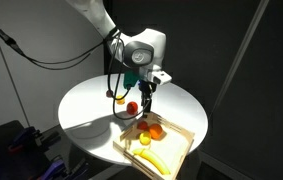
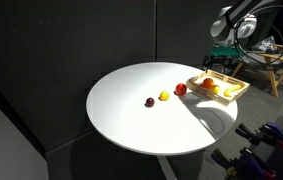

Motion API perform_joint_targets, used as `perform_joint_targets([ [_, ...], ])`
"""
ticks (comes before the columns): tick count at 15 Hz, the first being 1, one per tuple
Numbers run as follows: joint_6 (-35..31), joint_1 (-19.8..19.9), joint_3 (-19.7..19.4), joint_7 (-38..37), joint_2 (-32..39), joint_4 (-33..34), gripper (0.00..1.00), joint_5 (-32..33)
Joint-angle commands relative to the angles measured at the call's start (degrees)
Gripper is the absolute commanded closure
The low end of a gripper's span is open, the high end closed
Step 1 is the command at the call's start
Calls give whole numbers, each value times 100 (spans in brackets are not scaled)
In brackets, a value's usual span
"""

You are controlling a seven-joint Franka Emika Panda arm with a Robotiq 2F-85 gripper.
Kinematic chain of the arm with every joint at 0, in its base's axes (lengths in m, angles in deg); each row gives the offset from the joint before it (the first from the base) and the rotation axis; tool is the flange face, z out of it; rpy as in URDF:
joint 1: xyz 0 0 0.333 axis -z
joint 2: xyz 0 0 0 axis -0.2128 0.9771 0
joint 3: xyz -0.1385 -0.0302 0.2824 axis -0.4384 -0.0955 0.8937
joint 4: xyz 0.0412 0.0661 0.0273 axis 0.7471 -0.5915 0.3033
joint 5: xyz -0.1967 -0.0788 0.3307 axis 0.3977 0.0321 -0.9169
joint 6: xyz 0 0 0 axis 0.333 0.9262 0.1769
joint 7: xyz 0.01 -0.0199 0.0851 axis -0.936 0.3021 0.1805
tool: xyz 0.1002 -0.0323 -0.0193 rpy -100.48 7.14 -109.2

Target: Put the small, orange object on the wooden tray

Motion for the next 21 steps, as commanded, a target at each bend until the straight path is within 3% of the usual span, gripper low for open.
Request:
perform_joint_targets([
  [1, 214, -96, 143, 219, -22, 22, 0, 19],
  [11, 622, -580, 654, 1252, -228, -256, 0, 400],
  [21, 171, -765, 932, 1634, -706, -869, 0, 524],
])
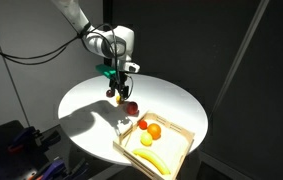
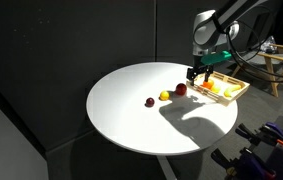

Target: Put the small, orange object on the wooden tray

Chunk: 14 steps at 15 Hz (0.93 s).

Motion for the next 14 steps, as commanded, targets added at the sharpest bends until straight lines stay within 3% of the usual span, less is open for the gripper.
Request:
perform_joint_targets([
  [1, -297, -24, 105, 121, -390, -411, 0, 28],
  [7, -747, -128, 254, 47, -608, -739, 0, -2],
  [14, -399, -233, 359, -148, -765, -733, 0, -28],
])
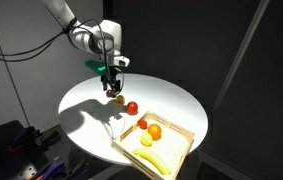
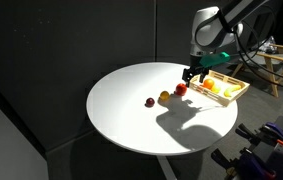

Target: Put the small, orange object on the wooden tray

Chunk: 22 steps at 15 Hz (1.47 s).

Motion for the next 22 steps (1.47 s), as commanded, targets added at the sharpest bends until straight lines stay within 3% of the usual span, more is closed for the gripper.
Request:
perform_joint_targets([
  [1, 317, -74, 40, -219, -262, -92, 0, -4],
  [14, 1422, -214, 205, -455, -1048, -190, 0, 99],
  [22, 1254, -180, 327, -333, -1714, -625, 0, 87],
])
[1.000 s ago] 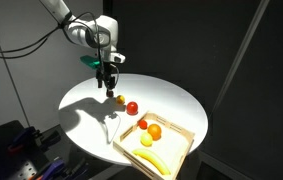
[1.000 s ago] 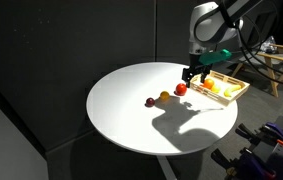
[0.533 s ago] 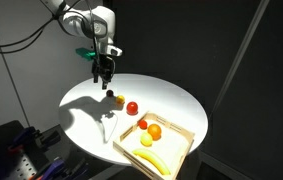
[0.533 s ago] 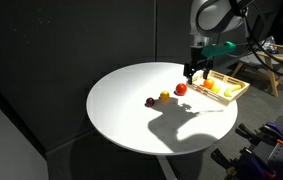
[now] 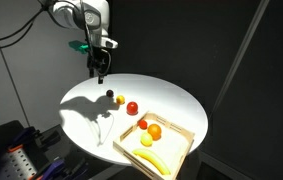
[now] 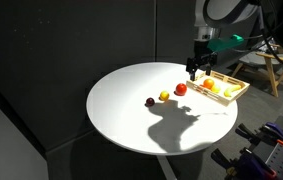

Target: Put the small, orange object on the wooden tray

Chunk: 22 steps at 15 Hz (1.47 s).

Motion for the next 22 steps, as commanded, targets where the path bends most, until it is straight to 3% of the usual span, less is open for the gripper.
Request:
perform_joint_targets([
  [1, -79, 46, 60, 46, -487, -343, 0, 65],
  [11, -268, 101, 81, 38, -960, -652, 0, 50],
  [22, -195, 90, 94, 16, -803, -529, 0, -14],
])
